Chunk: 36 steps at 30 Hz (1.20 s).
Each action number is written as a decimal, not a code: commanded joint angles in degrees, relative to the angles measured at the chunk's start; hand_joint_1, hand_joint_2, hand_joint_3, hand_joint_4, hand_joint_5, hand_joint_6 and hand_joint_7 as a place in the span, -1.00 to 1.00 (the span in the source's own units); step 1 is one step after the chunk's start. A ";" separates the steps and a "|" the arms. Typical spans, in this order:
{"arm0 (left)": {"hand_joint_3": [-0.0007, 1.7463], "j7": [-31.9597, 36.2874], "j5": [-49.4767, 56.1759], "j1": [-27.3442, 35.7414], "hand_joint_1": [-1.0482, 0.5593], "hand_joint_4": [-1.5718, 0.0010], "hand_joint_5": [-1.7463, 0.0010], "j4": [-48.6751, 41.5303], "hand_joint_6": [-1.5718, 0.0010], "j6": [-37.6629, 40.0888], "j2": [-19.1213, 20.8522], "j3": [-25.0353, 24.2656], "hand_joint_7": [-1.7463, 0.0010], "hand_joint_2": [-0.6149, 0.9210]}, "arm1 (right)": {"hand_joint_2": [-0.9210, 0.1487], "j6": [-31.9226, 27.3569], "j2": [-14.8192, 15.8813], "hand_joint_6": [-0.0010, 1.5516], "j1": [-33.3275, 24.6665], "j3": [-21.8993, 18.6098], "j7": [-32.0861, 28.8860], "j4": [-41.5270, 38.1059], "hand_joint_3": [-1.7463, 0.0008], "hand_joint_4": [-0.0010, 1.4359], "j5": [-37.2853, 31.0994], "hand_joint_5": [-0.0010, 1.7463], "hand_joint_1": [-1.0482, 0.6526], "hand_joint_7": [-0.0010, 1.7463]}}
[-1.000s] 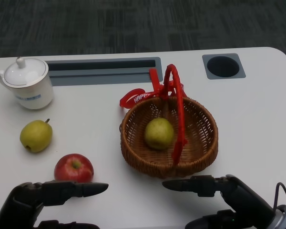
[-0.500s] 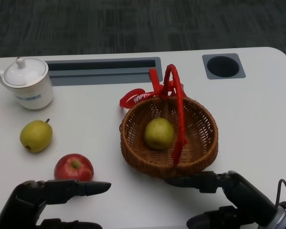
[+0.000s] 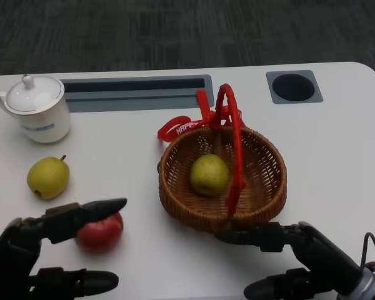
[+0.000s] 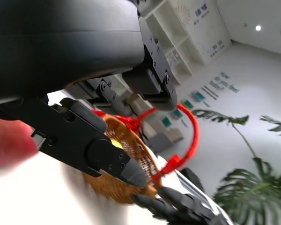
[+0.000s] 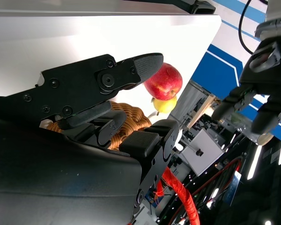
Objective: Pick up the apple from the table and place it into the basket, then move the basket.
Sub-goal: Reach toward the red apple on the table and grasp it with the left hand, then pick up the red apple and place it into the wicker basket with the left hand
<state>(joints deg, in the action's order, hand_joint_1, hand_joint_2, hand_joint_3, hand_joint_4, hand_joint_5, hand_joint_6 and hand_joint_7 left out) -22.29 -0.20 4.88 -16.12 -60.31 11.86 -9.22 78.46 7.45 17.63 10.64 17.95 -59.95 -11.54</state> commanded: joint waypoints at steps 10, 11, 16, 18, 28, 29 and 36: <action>-1.00 13.70 15.92 -10.60 -0.60 0.53 0.99 -16.77 0.56 0.04 6.29 -1.23 1.00 0.69 | -0.94 0.64 1.11 -0.21 -0.32 0.91 -0.34 -0.03 1.00 -0.04 1.12 -1.00 -0.34 -1.00; -1.00 14.96 17.38 -11.43 -0.61 0.53 0.99 -18.18 0.56 0.58 6.59 -0.80 1.00 0.69 | -0.93 0.59 1.21 -0.21 -0.43 0.98 -0.27 0.03 1.00 -0.04 1.19 -1.00 -0.34 -1.00; -0.99 20.47 22.66 -14.44 -0.65 0.54 1.00 -23.78 0.57 4.27 7.44 2.31 1.00 0.71 | -0.94 0.26 1.44 -0.21 -0.74 1.44 0.06 0.57 1.00 -0.04 1.73 -1.00 -0.34 -1.00; -0.99 22.62 24.19 -15.74 -0.65 0.54 1.00 -26.53 0.57 5.17 7.73 3.86 1.00 0.71 | -0.94 0.23 1.49 -0.21 -0.84 1.58 0.09 0.69 1.00 -0.03 1.94 -1.00 -0.34 -1.00; -0.99 29.64 30.10 -26.37 -0.66 0.68 1.00 -45.76 0.68 12.27 8.13 14.41 1.00 0.70 | -0.94 -0.19 2.36 -0.21 -1.80 1.94 0.47 2.04 1.00 -0.02 2.64 -1.00 -0.33 -1.00; -0.99 30.19 30.97 -27.58 -0.67 0.69 1.00 -47.55 0.68 13.78 7.99 15.76 1.00 0.70 | -0.95 -0.25 2.47 -0.21 -1.91 1.93 0.49 2.16 1.00 -0.02 2.68 -1.00 -0.33 -1.00; -1.00 32.18 32.30 -31.42 -0.68 0.68 0.98 -53.79 0.67 18.44 7.56 21.48 0.99 0.70 | -0.96 -0.43 2.59 -0.20 -2.69 1.94 0.30 3.29 1.00 -0.01 2.69 -0.99 -0.34 -1.00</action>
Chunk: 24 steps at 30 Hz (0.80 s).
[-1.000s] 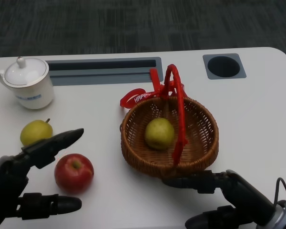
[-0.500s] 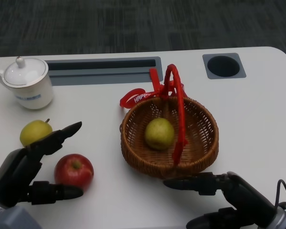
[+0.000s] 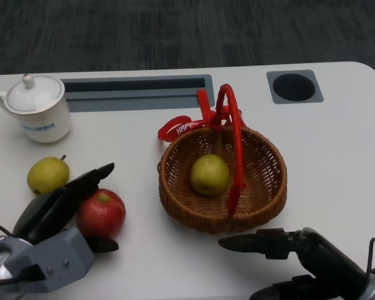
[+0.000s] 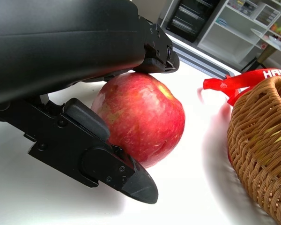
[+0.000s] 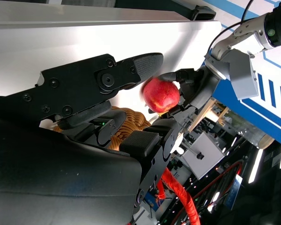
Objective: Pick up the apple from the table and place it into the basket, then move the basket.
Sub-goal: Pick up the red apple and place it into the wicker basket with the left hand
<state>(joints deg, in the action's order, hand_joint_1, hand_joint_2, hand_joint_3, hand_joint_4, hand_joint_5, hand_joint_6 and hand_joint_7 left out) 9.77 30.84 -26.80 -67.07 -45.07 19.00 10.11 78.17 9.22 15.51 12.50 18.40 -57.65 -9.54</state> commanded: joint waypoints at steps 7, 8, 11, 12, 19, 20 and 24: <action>-0.99 0.59 -3.24 0.91 -0.20 0.05 0.91 -4.12 0.12 3.08 -1.83 2.28 0.92 0.76 | -0.97 -0.93 0.88 -0.17 -1.70 0.09 -0.47 2.67 1.00 0.01 0.29 -0.99 -0.34 -0.99; -0.99 0.39 -4.15 1.15 -0.10 -0.11 0.90 -4.02 -0.02 2.92 -2.09 2.01 0.92 0.79 | -0.97 -1.07 0.90 -0.17 -1.83 0.10 -0.45 2.89 1.00 0.01 0.32 -0.99 -0.34 -0.99; -0.99 0.80 -7.30 2.73 0.09 -0.32 0.92 -2.29 -0.21 0.65 -2.96 0.80 0.93 0.84 | -0.97 -1.40 0.95 -0.16 -2.05 0.26 -0.17 3.30 1.00 0.01 0.72 -1.00 -0.35 -0.99; -0.99 0.97 -8.71 3.53 0.16 -0.37 0.91 -1.35 -0.26 -0.69 -3.38 0.08 0.93 0.85 | -0.98 -1.46 0.96 -0.16 -2.09 0.33 -0.03 3.36 1.00 0.01 0.93 -1.00 -0.35 -0.99; -1.00 2.53 -13.51 7.63 0.30 -0.48 0.91 6.25 -0.35 -6.61 -4.46 -3.03 0.94 0.87 | -0.98 -1.47 0.73 -0.15 -1.85 0.94 0.72 2.98 1.00 0.02 2.15 -1.00 -0.33 -1.00; -1.00 2.61 -13.83 8.08 0.30 -0.49 0.91 7.26 -0.35 -7.37 -4.52 -3.45 0.94 0.87 | -0.98 -1.59 0.74 -0.15 -1.84 1.05 0.84 3.00 1.00 0.02 2.27 -1.00 -0.33 -1.00; -1.00 2.28 -14.00 8.84 0.30 -0.50 0.92 8.89 -0.36 -7.80 -4.68 -4.24 0.95 0.86 | -0.99 -1.74 0.80 -0.15 -1.84 1.33 1.13 3.06 1.00 0.02 2.70 -1.00 -0.33 -1.00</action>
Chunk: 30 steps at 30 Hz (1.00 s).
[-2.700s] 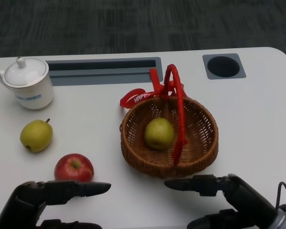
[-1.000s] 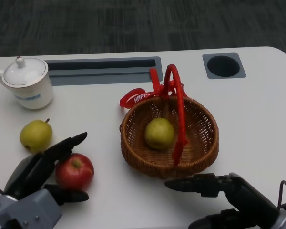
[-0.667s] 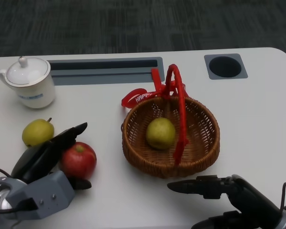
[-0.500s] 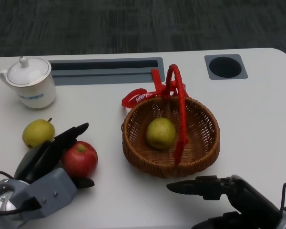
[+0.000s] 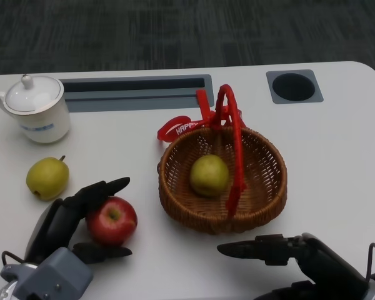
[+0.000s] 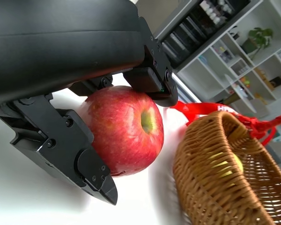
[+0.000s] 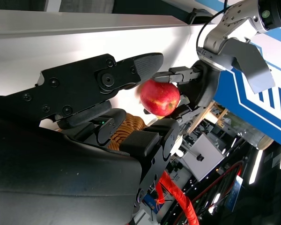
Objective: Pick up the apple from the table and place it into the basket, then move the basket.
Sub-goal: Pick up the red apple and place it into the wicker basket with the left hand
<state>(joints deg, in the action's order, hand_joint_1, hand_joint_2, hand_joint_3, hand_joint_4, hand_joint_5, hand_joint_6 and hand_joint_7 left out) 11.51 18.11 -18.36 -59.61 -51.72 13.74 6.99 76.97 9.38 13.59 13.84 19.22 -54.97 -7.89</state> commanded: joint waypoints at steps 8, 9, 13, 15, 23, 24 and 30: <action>-1.00 4.74 -0.79 2.24 0.27 -0.56 0.92 12.13 -0.41 -5.34 -1.17 -3.82 0.96 0.85 | -1.00 -0.08 0.53 -0.15 0.31 0.29 0.61 -0.26 1.00 0.03 1.73 -0.99 -0.33 -1.00; -1.00 4.61 -0.75 2.38 0.27 -0.57 0.92 13.70 -0.41 -5.76 -1.17 -3.98 0.96 0.84 | -1.00 -0.11 0.54 -0.14 0.29 0.31 0.63 -0.20 1.00 0.03 1.70 -0.99 -0.33 -1.00; -1.00 2.80 -1.80 3.44 0.24 -0.60 0.92 22.03 -0.44 -6.31 -1.17 -4.37 0.96 0.82 | -1.00 -0.03 0.55 -0.14 0.38 0.34 0.56 -0.17 0.99 0.03 1.37 -1.00 -0.33 -1.00; -1.00 1.67 -2.54 4.18 0.22 -0.60 0.92 25.73 -0.44 -5.66 -1.29 -4.48 0.96 0.82 | -0.99 0.11 0.50 -0.14 0.49 0.33 0.54 -0.36 0.99 0.04 1.37 -1.00 -0.32 -1.00; -1.00 -5.42 -8.35 4.82 0.22 -0.59 0.94 37.08 -0.46 -2.93 -2.46 -2.98 0.97 0.82 | -1.00 0.12 0.37 -0.13 1.41 -0.15 0.25 -1.23 0.98 0.05 1.53 -0.99 -0.34 -0.99; -1.00 -6.19 -8.63 4.46 0.22 -0.60 0.94 37.45 -0.46 -2.50 -2.75 -2.70 0.97 0.81 | -1.00 0.29 0.34 -0.12 1.53 -0.24 0.14 -1.36 0.98 0.05 1.50 -0.99 -0.35 -0.99; -1.00 -9.65 -9.42 1.08 0.23 -0.63 0.93 36.76 -0.48 -0.62 -4.79 -1.62 0.97 0.79 | -1.00 0.95 0.20 -0.11 1.81 -0.60 -0.84 -1.52 0.96 0.07 0.80 -0.99 -0.37 -0.99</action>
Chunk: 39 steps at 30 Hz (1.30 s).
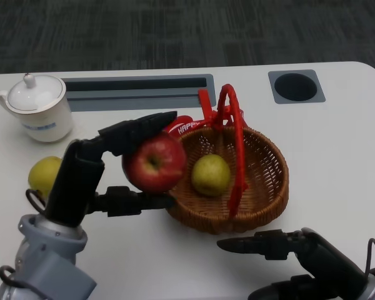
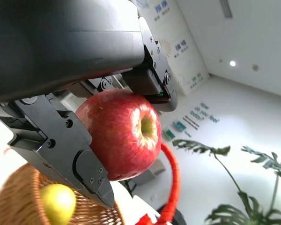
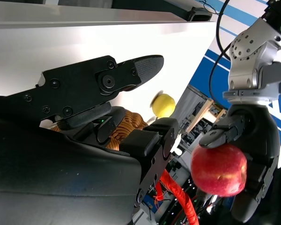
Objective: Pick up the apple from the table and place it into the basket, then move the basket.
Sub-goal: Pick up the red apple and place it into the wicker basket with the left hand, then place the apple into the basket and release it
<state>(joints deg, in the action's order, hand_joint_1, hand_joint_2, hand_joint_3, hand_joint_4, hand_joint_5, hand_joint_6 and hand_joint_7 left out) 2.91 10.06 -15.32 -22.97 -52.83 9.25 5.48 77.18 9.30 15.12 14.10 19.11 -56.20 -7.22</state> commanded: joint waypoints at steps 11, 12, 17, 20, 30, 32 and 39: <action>-0.99 -3.70 -0.26 -12.61 0.31 -0.62 0.96 -15.64 -0.48 1.50 -5.52 1.55 0.99 0.79 | -1.00 1.64 0.07 -0.10 -0.72 -1.70 -2.93 -0.32 0.95 0.11 -1.58 -0.99 -0.38 -0.99; -0.99 -3.89 -0.10 -13.39 0.29 -0.62 0.96 -17.58 -0.47 1.60 -5.76 1.69 0.99 0.80 | -1.00 1.76 0.06 -0.10 -0.81 -1.73 -3.00 -0.27 0.95 0.11 -1.66 -0.99 -0.38 -0.99; -0.99 -4.71 0.42 -16.22 0.21 -0.56 0.99 -25.45 -0.41 2.14 -6.49 2.09 1.00 0.83 | -1.00 2.15 0.04 -0.10 -1.16 -1.84 -3.51 -0.14 0.95 0.09 -2.30 -1.00 -0.37 -1.00; -0.99 -4.35 1.38 -17.49 0.12 -0.38 1.00 -28.97 -0.25 2.10 -6.70 2.30 1.00 0.84 | -1.00 2.21 0.07 -0.10 -1.30 -1.89 -3.82 -0.01 0.95 0.09 -2.55 -1.00 -0.36 -1.00; -0.97 -8.20 1.18 -14.11 -0.39 0.57 1.00 -23.65 0.57 8.05 -5.28 2.49 1.00 0.93 | -1.00 3.17 0.24 -0.09 -0.97 -2.26 -4.25 -0.57 0.98 0.11 -1.36 -0.99 -0.34 -0.99; -0.94 -9.53 0.62 -12.93 -0.52 0.68 1.00 -20.99 0.67 9.01 -4.65 2.46 1.00 0.98 | -1.00 3.45 0.20 -0.09 -0.70 -2.32 -4.21 -0.99 0.98 0.12 -0.90 -0.99 -0.34 -1.00; -0.89 -13.80 -2.14 -9.45 -0.81 0.87 0.99 -12.31 0.78 11.82 -3.24 2.07 1.00 1.00 | -1.00 3.63 0.03 -0.07 -0.22 -2.26 -4.04 -1.87 0.97 0.15 -0.67 -0.99 -0.36 -0.99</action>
<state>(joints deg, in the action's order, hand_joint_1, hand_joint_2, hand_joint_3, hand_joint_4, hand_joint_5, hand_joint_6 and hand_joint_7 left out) -10.01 9.01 -25.79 -37.12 -41.82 4.90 7.81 80.27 8.91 14.56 12.22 15.31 -57.89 -8.65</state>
